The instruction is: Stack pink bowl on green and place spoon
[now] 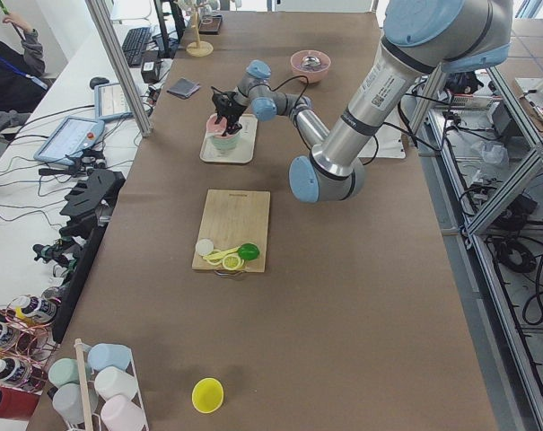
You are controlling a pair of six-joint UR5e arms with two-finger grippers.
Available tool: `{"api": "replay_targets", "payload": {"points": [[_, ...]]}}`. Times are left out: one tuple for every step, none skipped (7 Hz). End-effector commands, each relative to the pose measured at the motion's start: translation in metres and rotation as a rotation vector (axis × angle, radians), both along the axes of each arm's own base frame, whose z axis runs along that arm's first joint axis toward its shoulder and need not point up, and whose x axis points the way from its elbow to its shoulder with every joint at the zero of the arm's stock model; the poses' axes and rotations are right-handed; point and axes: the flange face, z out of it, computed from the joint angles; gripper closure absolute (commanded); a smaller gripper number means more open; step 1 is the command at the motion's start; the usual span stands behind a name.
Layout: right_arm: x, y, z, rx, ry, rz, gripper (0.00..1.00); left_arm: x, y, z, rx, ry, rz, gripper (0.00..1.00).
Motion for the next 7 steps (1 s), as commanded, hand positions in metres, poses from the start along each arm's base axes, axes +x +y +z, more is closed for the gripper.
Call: {"api": "replay_targets", "payload": {"points": [[0.0, 0.0, 0.001, -0.002, 0.0, 0.0, 0.0, -0.03, 0.036, 0.0, 0.076, -0.019, 0.173, 0.02], [0.0, 0.0, 0.002, -0.004, 0.0, 0.001, 0.0, -0.07, 0.068, 0.02, 0.117, -0.102, 0.316, 0.02], [0.0, 0.0, 0.003, -0.007, 0.0, 0.001, 0.0, -0.11, 0.087, 0.012, 0.224, -0.186, 0.472, 0.02], [0.0, 0.0, 0.004, -0.009, 0.0, 0.001, 0.0, -0.135, 0.077, 0.035, 0.207, -0.248, 0.568, 0.02], [0.0, 0.0, 0.005, -0.01, 0.001, 0.001, 0.0, -0.172, 0.063, 0.072, 0.281, -0.342, 0.694, 0.02], [0.0, 0.0, 0.008, -0.016, 0.0, 0.0, 0.0, -0.228, 0.045, 0.124, 0.336, -0.422, 0.82, 0.02], [0.0, 0.001, 0.009, -0.019, 0.0, 0.0, 0.0, -0.3, 0.028, 0.177, 0.406, -0.494, 0.945, 0.02]]}}
